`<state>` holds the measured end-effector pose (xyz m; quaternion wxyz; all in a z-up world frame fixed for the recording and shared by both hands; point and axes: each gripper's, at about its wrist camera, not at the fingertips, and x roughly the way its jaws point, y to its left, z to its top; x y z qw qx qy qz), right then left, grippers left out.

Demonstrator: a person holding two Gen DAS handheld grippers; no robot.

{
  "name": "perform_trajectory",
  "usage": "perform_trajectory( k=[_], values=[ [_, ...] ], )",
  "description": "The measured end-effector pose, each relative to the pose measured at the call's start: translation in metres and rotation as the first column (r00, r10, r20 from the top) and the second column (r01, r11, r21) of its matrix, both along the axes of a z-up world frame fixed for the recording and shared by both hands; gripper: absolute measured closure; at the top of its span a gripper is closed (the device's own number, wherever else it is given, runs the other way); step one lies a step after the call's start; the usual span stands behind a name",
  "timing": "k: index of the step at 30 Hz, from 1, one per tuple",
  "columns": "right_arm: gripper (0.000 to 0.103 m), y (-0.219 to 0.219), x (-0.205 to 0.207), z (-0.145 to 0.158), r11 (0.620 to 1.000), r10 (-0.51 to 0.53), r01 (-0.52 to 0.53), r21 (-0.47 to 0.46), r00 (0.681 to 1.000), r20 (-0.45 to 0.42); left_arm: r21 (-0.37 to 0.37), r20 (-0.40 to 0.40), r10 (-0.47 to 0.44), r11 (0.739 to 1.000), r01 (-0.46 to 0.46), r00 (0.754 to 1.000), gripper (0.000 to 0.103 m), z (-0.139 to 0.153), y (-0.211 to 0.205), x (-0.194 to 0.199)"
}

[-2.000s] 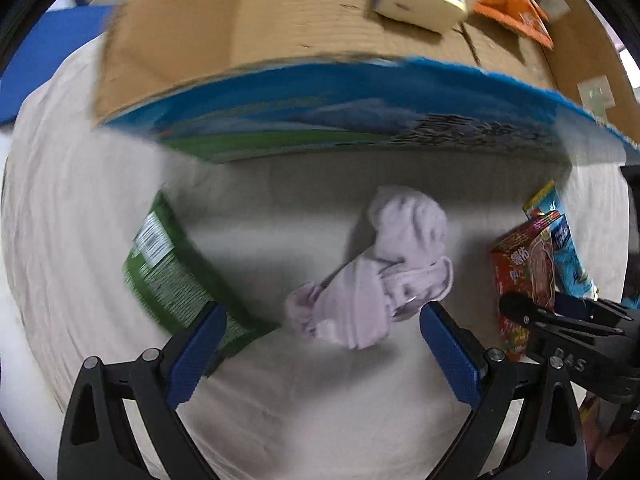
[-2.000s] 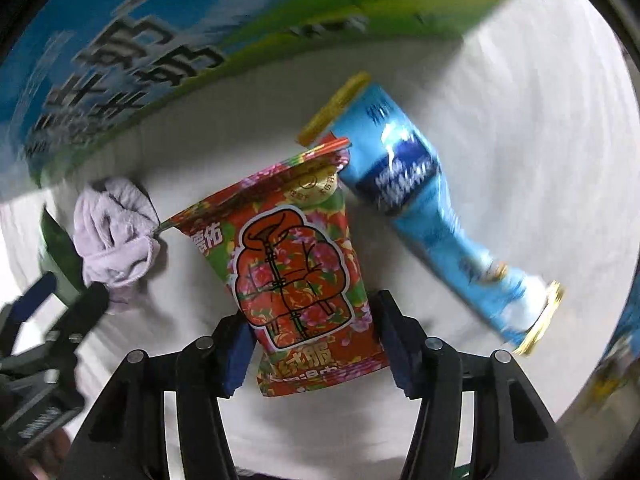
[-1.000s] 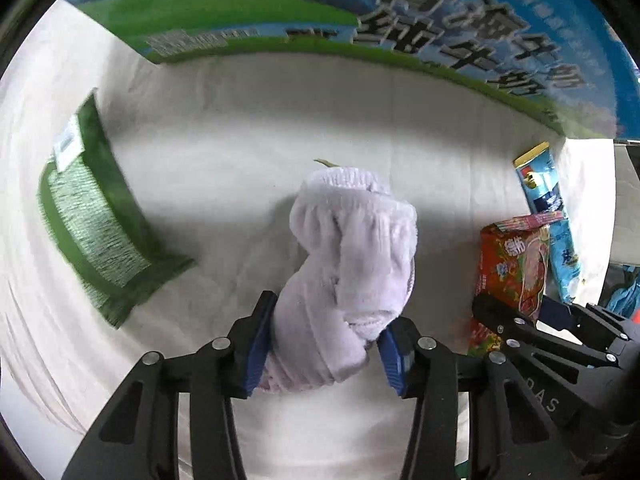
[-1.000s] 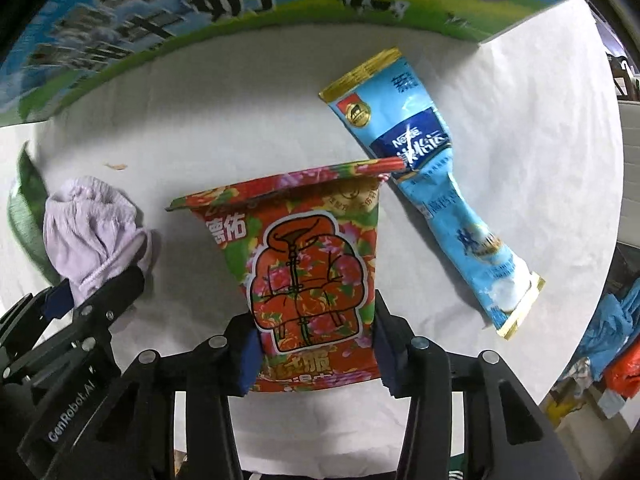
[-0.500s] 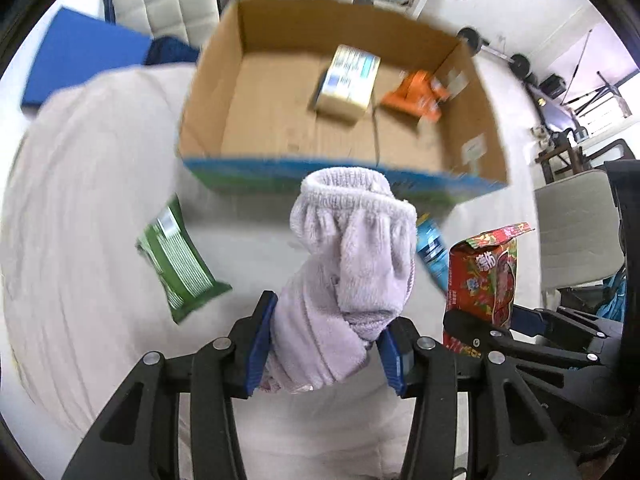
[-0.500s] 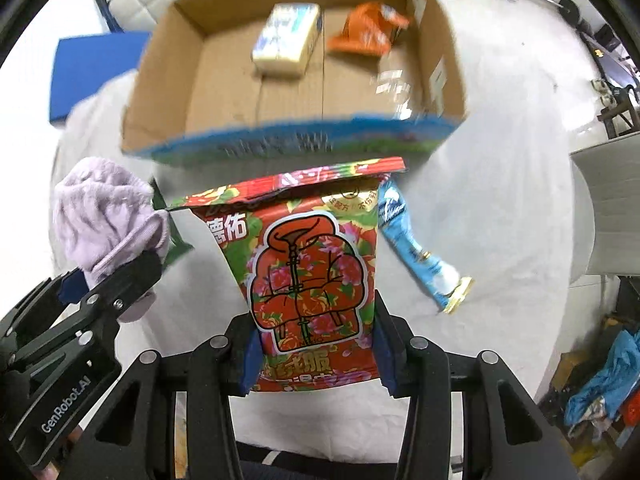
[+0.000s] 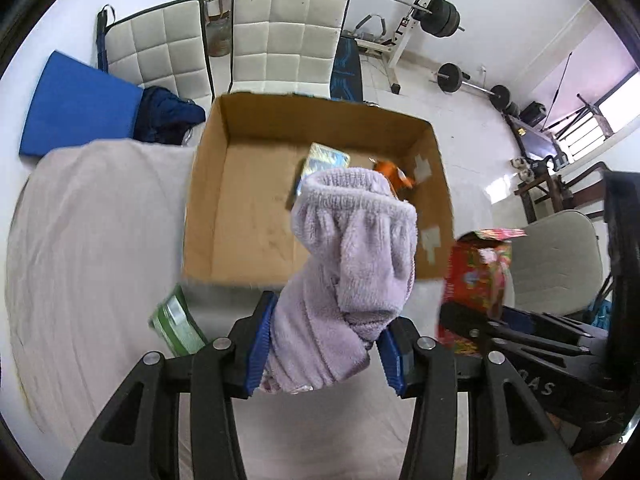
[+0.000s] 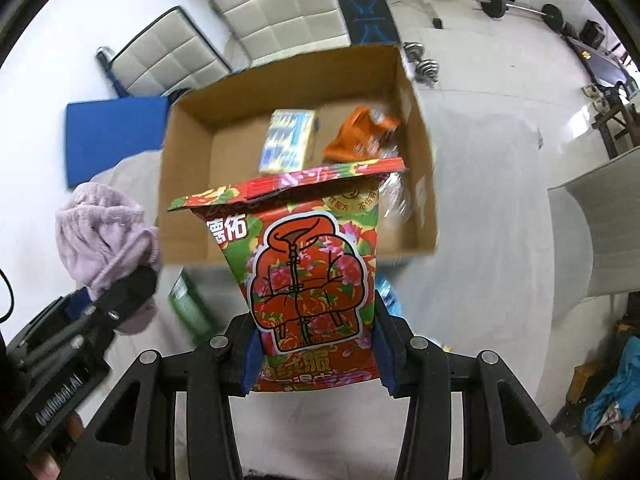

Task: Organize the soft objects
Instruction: 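Carry the lilac cloth and red snack bag into the box and release both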

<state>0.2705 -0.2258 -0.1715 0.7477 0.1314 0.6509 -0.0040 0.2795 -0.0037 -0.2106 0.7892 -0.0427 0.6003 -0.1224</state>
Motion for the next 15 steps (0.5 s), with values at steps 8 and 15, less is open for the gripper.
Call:
perform_trajectory(
  k=[8, 15],
  values=[
    [0.055, -0.019, 0.072, -0.06, 0.998, -0.046, 0.041, -0.055, 0.994, -0.1, 0.035, -0.118, 0.054, 0.998, -0.05, 0.992, 0.059, -0.046, 0.011, 0.093],
    [0.055, -0.018, 0.111, -0.121, 0.995, -0.046, 0.029, -0.092, 0.981, -0.187, 0.095, -0.19, 0.06, 0.995, -0.042, 0.98, 0.059, -0.093, 0.008, 0.153]
  ],
)
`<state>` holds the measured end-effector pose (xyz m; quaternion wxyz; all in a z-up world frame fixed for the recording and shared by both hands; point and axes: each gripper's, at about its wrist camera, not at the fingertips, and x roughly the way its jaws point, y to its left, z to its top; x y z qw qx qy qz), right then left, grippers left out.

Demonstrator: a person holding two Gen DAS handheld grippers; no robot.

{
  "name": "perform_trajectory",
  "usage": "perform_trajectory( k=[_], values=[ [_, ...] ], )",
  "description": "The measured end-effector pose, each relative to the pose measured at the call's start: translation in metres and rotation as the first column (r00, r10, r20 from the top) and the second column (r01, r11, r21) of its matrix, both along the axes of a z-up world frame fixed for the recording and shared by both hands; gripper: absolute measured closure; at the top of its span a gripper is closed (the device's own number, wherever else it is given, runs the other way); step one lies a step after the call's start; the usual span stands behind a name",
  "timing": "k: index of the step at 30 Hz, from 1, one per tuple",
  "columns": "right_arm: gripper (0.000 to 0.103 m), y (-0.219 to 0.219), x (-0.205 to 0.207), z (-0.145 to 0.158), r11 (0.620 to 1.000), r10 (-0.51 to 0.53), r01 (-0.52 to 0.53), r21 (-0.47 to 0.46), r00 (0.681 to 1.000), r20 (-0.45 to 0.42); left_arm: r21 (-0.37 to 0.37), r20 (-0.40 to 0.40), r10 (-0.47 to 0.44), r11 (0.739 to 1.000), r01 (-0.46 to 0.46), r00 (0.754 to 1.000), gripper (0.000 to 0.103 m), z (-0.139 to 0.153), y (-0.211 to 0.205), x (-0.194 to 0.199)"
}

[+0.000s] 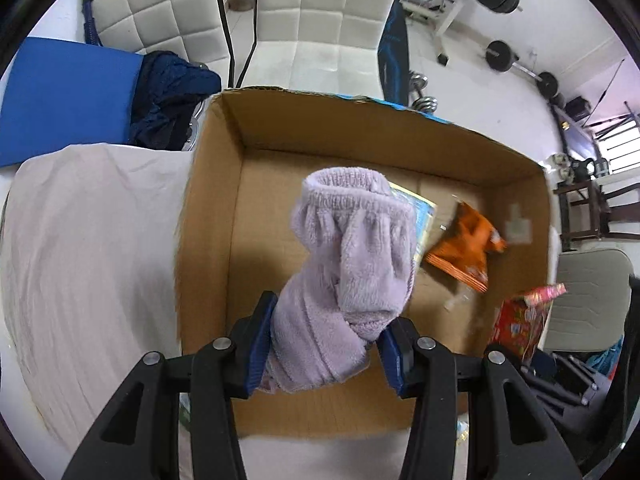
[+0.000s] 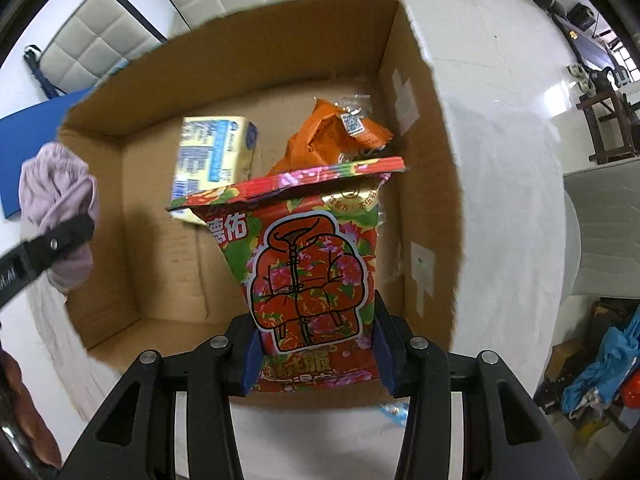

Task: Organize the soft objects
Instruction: 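Carry the lilac cloth and red snack bag into the box and release both, then grasp the green snack bag with the left gripper while the right grasps the blue wrapper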

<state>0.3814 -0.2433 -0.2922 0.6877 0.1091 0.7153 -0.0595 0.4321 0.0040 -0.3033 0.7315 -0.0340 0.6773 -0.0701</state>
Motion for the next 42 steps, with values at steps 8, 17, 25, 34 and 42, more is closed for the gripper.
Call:
perform_trajectory(
  k=[8, 17, 25, 34, 42],
  values=[
    [0.055, 0.002, 0.012, -0.041, 0.999, 0.024, -0.026, -0.028, 0.997, -0.078, 0.055, -0.054, -0.032, 0.998, 0.035, 0.998, 0.058, -0.045, -0.013, 0.041],
    [0.048, 0.001, 0.018, -0.066, 0.997, 0.062, -0.066, -0.027, 0.99, -0.129, 0.091, -0.098, -0.037, 0.995, 0.046, 0.995, 0.056, -0.067, -0.017, 0.058],
    [0.026, 0.003, 0.018, -0.045, 0.998, 0.068, -0.069, -0.012, 0.994, -0.084, 0.084, -0.061, -0.009, 0.996, 0.014, 0.998, 0.037, -0.047, -0.01, 0.057],
    [0.001, 0.015, -0.004, -0.009, 0.996, 0.086, -0.086, -0.006, 0.996, -0.011, 0.1, 0.019, -0.03, 0.995, 0.028, 0.999, 0.011, -0.007, -0.007, 0.023],
    [0.001, 0.023, -0.044, 0.039, 0.996, 0.088, -0.087, -0.019, 0.992, 0.092, 0.086, 0.127, -0.042, 0.996, 0.031, 0.991, 0.011, 0.036, -0.002, -0.042]
  ],
)
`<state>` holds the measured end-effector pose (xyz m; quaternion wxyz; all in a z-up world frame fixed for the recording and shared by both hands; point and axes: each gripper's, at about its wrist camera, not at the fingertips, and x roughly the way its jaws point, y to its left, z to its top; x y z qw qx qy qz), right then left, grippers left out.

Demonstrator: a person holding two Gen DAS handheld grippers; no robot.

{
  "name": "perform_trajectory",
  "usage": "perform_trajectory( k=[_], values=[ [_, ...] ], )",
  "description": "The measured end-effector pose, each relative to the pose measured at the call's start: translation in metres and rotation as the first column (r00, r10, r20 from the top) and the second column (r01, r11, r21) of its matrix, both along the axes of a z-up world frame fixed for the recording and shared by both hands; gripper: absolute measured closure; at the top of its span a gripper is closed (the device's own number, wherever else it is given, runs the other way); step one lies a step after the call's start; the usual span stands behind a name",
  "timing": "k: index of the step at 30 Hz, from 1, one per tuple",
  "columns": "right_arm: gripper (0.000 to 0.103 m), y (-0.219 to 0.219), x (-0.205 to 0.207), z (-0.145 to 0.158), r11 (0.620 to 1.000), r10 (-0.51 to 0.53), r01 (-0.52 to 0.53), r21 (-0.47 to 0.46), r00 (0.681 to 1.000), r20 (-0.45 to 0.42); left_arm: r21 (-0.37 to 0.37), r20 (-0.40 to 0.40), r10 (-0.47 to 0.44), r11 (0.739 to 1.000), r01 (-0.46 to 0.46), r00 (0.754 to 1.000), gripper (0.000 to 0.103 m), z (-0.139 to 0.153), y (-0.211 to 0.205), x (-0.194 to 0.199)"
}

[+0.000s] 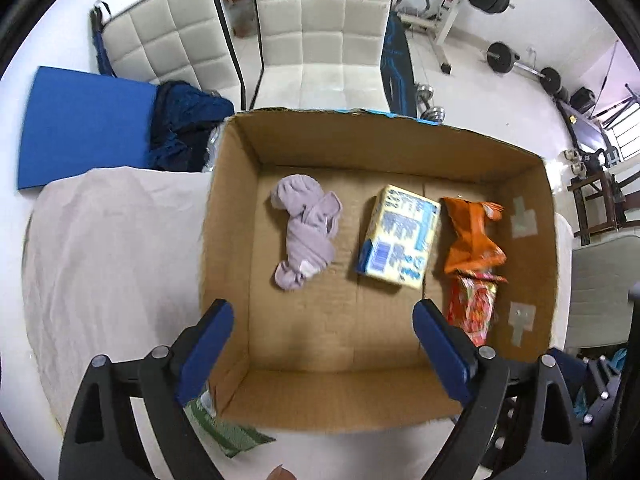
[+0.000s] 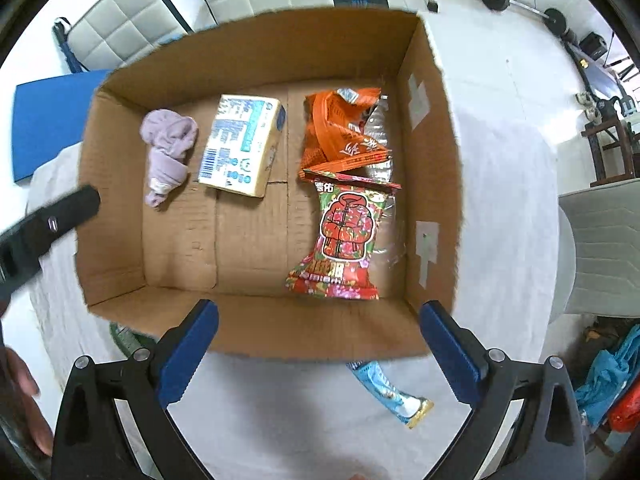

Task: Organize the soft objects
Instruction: 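Grasp the green snack bag with the left gripper while the right grasps the blue wrapper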

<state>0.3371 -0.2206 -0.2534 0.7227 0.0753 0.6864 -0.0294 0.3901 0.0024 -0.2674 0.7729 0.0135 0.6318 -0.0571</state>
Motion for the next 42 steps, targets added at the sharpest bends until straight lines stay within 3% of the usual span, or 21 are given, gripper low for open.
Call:
perform_trajectory(
  k=[12, 20, 27, 31, 35, 39, 42],
  values=[
    [0.001, 0.011, -0.062, 0.071, 1.0, 0.018, -0.014, -0.024, 0.984, 0.178, -0.014, 0.168, 0.031, 0.999, -0.029, 0.985, 0.011, 0.069, 0.022, -0.085],
    [0.001, 0.021, -0.099, 0.107, 0.999, 0.029, -0.024, -0.022, 0.968, 0.249, -0.01, 0.222, 0.034, 0.999, -0.033, 0.974, 0.011, 0.095, 0.028, -0.124],
    [0.001, 0.01, -0.113, 0.102, 1.0, 0.015, -0.012, -0.012, 0.974, 0.228, -0.014, 0.23, 0.06, 0.998, -0.058, 0.971, 0.011, 0.101, 0.041, -0.139],
    [0.001, -0.014, -0.115, 0.066, 0.999, -0.008, 0.014, -0.039, 0.99, 0.142, -0.016, 0.159, 0.133, 0.991, -0.132, 0.978, 0.011, 0.076, 0.068, -0.139],
    [0.001, -0.032, -0.116, 0.011, 0.997, -0.012, 0.014, -0.079, 1.0, 0.026, -0.017, 0.033, 0.221, 0.975, -0.22, 0.975, 0.011, 0.028, 0.1, -0.139],
    [0.001, -0.043, -0.12, -0.041, 0.996, -0.026, 0.019, -0.092, 0.997, -0.07, -0.004, -0.125, 0.304, 0.952, -0.307, 0.945, 0.011, -0.031, 0.128, -0.141],
    [0.001, -0.044, -0.123, -0.073, 0.996, -0.038, 0.027, -0.086, 0.991, -0.125, -0.014, -0.245, 0.358, 0.928, -0.373, 0.901, 0.011, -0.078, 0.144, -0.144]
  ],
)
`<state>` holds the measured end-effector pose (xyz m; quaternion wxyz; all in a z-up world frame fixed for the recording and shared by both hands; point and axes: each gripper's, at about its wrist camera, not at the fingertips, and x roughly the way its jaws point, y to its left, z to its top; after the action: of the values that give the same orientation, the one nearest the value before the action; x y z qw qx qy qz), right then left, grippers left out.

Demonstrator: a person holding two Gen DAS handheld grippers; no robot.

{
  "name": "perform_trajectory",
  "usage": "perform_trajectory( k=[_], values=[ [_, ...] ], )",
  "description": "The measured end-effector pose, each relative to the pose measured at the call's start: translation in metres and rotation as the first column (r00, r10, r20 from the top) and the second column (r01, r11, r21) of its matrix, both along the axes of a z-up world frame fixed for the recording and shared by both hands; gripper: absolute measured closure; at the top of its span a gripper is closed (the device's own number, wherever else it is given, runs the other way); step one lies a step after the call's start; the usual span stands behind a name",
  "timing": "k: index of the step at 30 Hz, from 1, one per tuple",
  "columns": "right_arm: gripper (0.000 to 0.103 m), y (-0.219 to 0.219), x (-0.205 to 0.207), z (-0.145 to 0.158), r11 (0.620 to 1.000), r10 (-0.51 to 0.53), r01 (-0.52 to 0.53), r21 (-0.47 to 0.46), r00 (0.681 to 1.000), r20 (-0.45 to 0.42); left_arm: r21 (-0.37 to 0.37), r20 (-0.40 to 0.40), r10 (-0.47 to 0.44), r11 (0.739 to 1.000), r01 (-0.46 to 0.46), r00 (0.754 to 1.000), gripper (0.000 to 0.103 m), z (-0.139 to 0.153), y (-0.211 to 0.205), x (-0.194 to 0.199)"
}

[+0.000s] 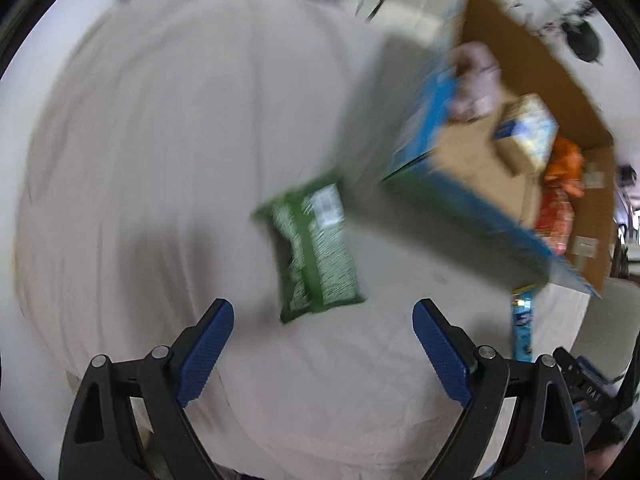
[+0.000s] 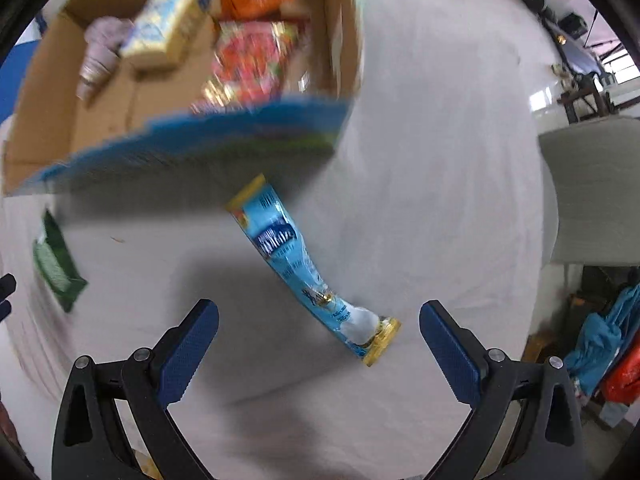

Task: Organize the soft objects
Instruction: 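Grasp the green snack bag with the left gripper while the right grasps the blue wrapper, then lower the green bag and blue wrapper into the box and open both grippers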

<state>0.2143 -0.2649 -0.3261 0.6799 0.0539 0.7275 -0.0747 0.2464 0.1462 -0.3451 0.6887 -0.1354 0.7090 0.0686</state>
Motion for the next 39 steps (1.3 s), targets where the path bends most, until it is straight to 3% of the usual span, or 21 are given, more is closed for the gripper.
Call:
perform_trajectory(
  k=[4, 9, 11, 13, 14, 16, 17, 20, 25, 31, 39],
  values=[
    [0.001, 0.001, 0.001, -0.033, 1.0, -0.018, 0.018, 0.01, 0.999, -0.036, -0.034, -0.078, 0.052, 0.998, -0.055, 0.996, 0.011, -0.04, 0.007, 0.002],
    [0.003, -0.002, 0.003, -0.058, 0.998, -0.052, 0.053, 0.015, 0.997, -0.063, -0.022, -0.129, 0.062, 0.998, -0.066, 0.99, 0.011, -0.077, 0.002, 0.018],
    [0.015, -0.004, 0.002, -0.063, 0.998, -0.058, 0.059, 0.015, 0.996, -0.061, -0.022, -0.126, 0.047, 0.998, -0.05, 0.991, 0.011, -0.086, -0.003, 0.026],
    [0.055, -0.006, -0.002, -0.069, 0.997, -0.07, 0.072, 0.027, 0.994, -0.082, 0.003, -0.124, 0.018, 1.0, -0.018, 0.992, 0.014, -0.093, -0.009, 0.032],
    [0.059, -0.006, -0.003, -0.072, 0.996, -0.074, 0.079, 0.042, 0.993, -0.093, 0.005, -0.115, -0.003, 1.0, 0.004, 0.993, 0.02, -0.095, -0.014, 0.034],
    [0.068, -0.006, -0.009, -0.075, 0.993, -0.095, 0.101, 0.062, 0.99, -0.102, 0.031, -0.124, -0.041, 0.998, 0.045, 0.991, 0.044, -0.1, -0.023, 0.033],
    [0.072, -0.008, -0.012, -0.075, 0.991, -0.107, 0.115, 0.073, 0.988, -0.107, 0.04, -0.131, -0.058, 0.997, 0.063, 0.99, 0.048, -0.102, -0.027, 0.031],
    [0.077, -0.007, -0.024, -0.079, 0.965, -0.164, 0.193, 0.179, 0.973, -0.165, 0.074, -0.105, -0.099, 0.991, 0.107, 0.99, 0.055, -0.099, -0.041, 0.02],
    [0.078, -0.001, -0.036, -0.081, 0.936, -0.181, 0.231, 0.264, 0.963, -0.2, 0.036, -0.104, -0.168, 0.984, 0.172, 0.98, 0.059, -0.092, -0.069, -0.019],
    [0.076, 0.008, -0.04, -0.095, 0.971, -0.12, 0.161, 0.178, 0.967, -0.225, -0.014, -0.109, -0.237, 0.972, 0.237, 0.965, 0.06, -0.091, -0.113, -0.059],
    [0.081, 0.04, -0.062, -0.1, 0.99, -0.106, 0.12, 0.071, 0.979, -0.173, 0.044, -0.084, -0.339, 0.938, 0.343, 0.937, 0.06, -0.086, -0.172, -0.07]
  ],
)
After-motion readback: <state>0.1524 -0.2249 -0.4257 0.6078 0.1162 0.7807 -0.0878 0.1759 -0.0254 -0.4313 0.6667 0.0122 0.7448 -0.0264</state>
